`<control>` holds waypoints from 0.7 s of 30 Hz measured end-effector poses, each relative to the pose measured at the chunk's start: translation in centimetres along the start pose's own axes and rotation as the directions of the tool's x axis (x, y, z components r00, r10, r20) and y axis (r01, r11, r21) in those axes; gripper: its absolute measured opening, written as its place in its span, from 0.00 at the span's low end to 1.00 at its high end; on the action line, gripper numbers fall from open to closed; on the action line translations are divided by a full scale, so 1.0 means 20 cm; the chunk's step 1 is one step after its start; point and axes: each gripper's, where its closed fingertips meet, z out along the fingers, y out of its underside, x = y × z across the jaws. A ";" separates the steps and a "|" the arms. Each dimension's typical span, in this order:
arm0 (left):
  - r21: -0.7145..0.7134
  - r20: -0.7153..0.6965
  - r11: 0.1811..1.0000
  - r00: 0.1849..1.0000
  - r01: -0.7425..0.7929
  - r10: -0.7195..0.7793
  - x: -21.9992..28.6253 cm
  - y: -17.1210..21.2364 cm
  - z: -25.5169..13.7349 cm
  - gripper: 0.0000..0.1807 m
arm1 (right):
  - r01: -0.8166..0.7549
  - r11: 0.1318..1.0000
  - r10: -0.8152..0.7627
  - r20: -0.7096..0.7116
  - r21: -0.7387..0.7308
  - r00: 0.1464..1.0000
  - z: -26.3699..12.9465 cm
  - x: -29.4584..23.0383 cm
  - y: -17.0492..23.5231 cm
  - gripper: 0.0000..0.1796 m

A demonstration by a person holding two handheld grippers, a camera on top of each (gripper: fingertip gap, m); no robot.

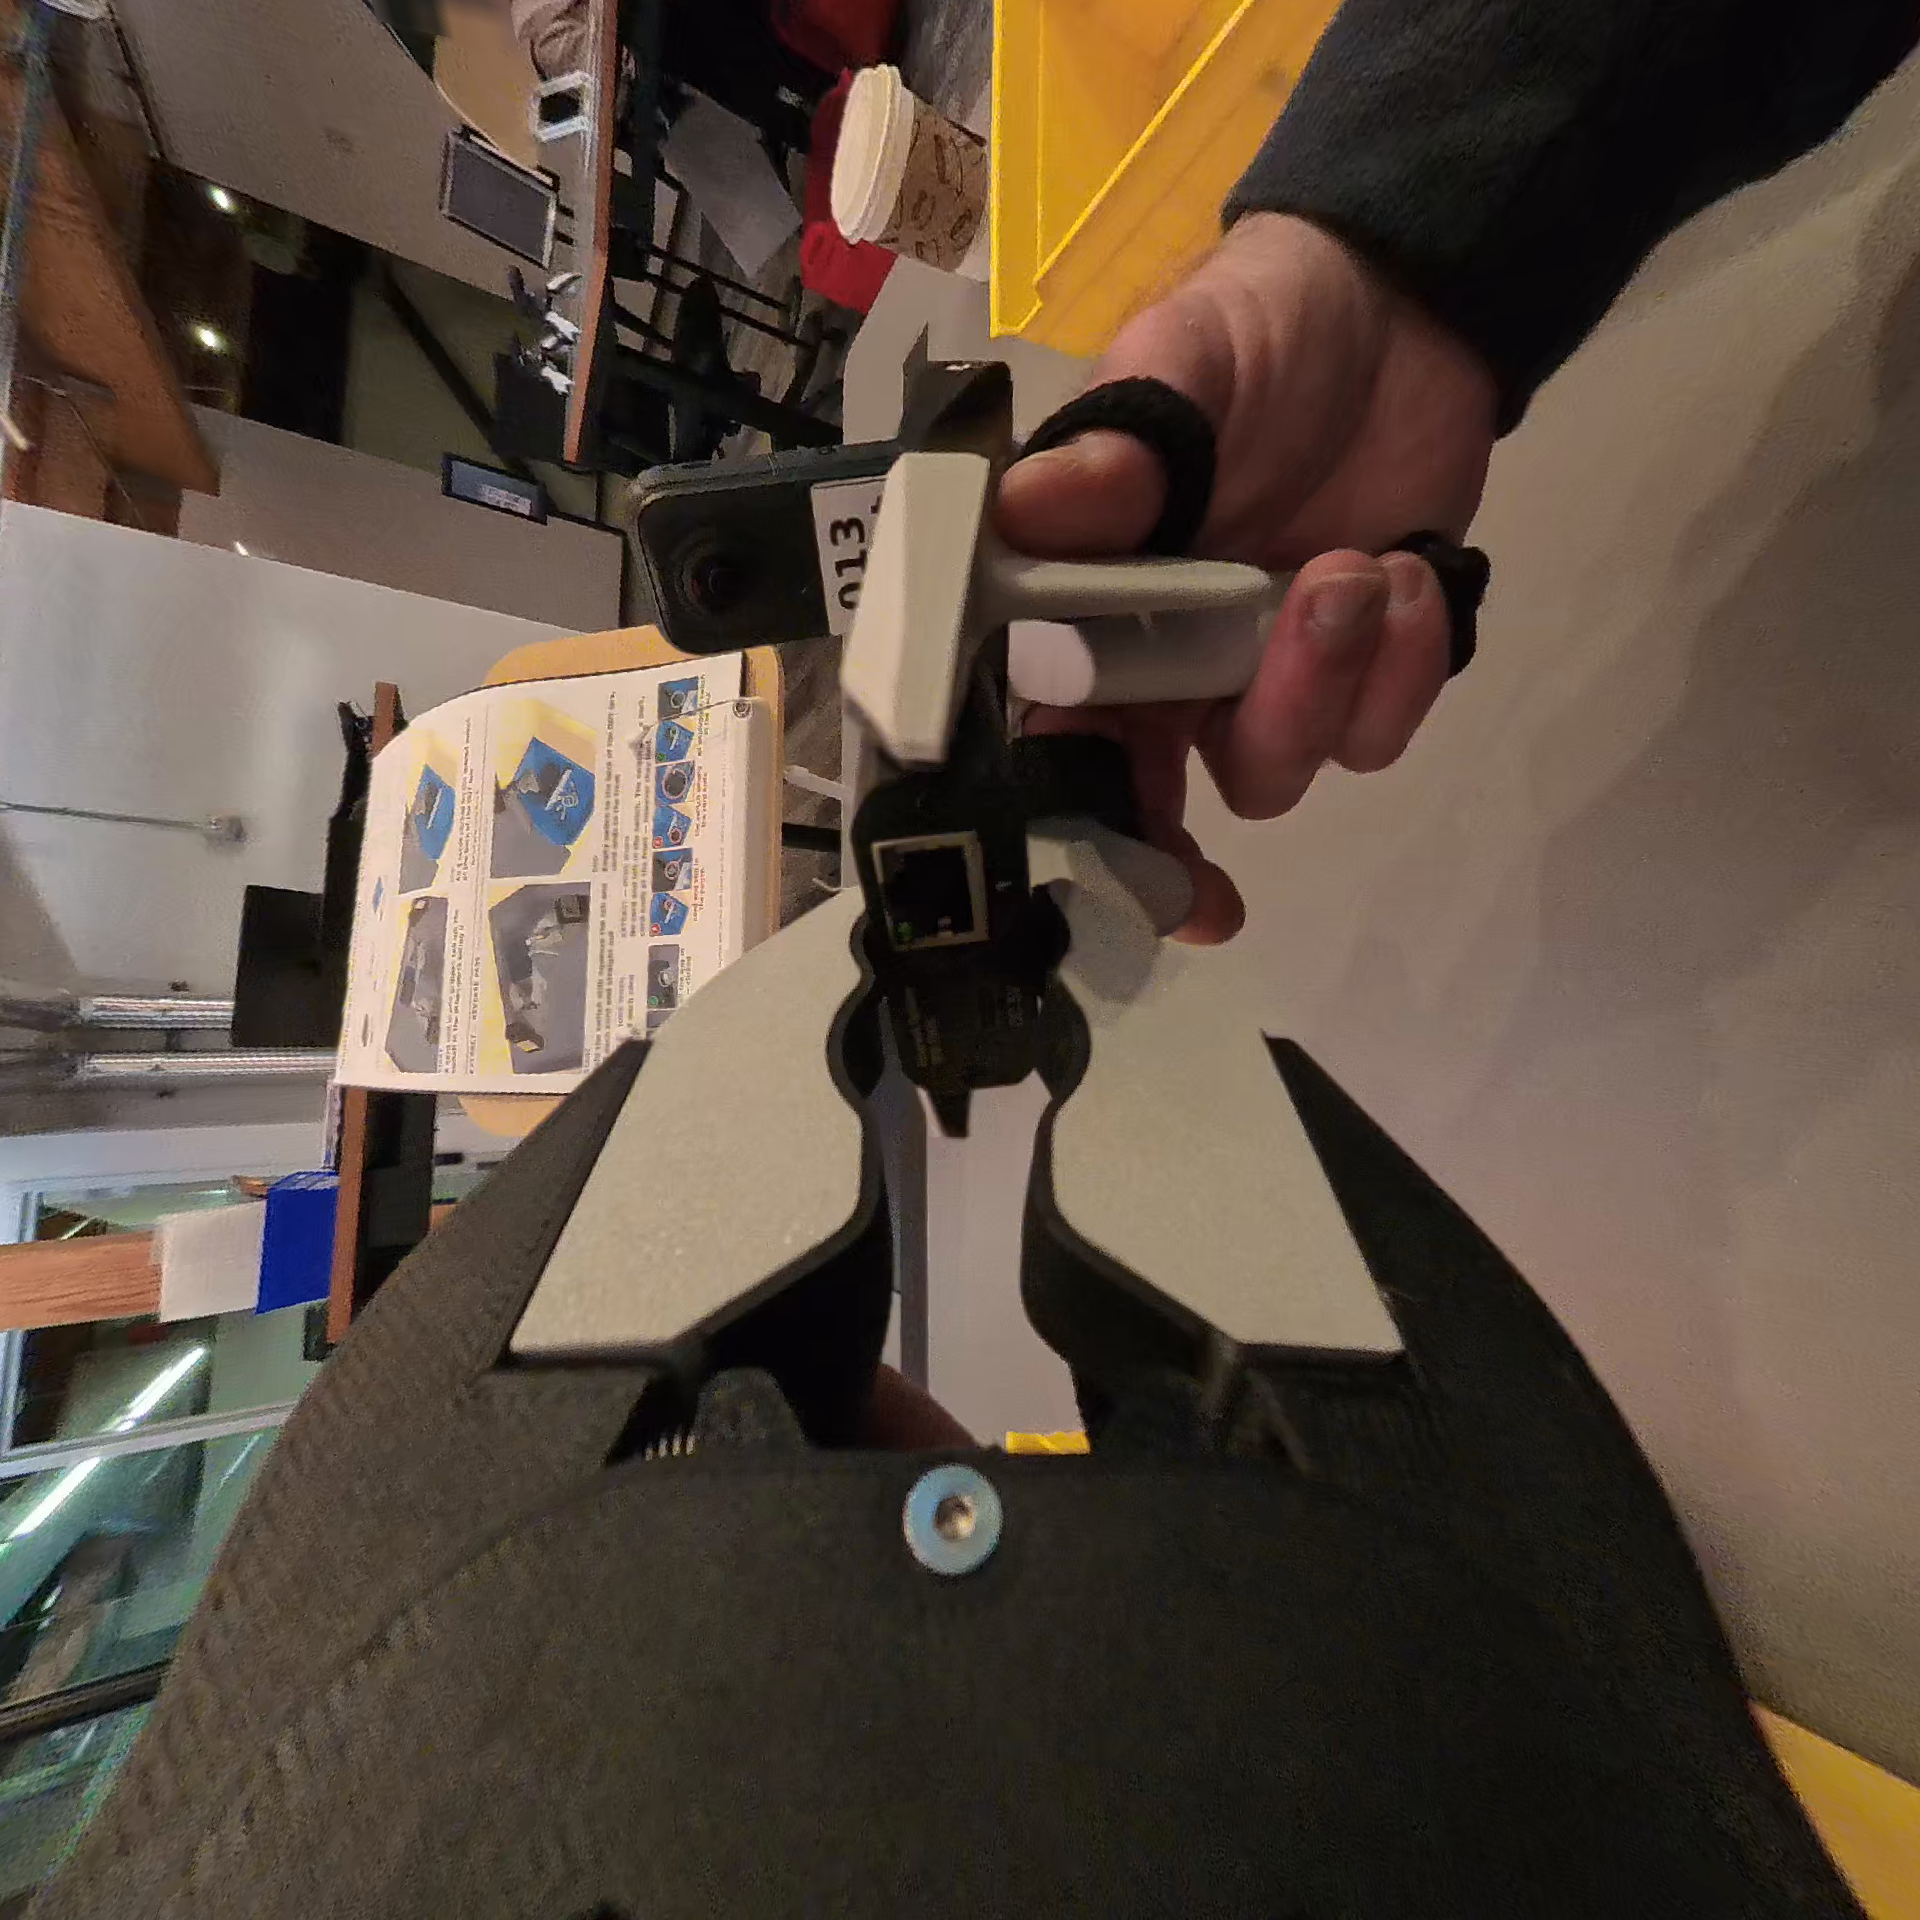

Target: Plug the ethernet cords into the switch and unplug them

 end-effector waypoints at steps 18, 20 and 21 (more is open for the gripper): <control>0.141 0.029 0.983 0.993 -0.117 0.114 0.04 -0.07 -0.10 0.13 | 0.102 0.981 -0.106 -0.018 -0.166 0.994 0.05 -0.07 0.09 0.37; 0.157 0.022 0.981 0.994 -0.111 0.109 0.04 -0.08 -0.10 0.13 | 0.098 0.981 -0.101 -0.007 -0.167 0.995 0.05 -0.08 0.10 0.37; 0.149 0.034 0.980 0.992 -0.129 0.125 0.04 -0.08 -0.10 0.13 | 0.095 0.983 -0.099 -0.017 -0.157 0.995 0.05 -0.08 0.09 0.37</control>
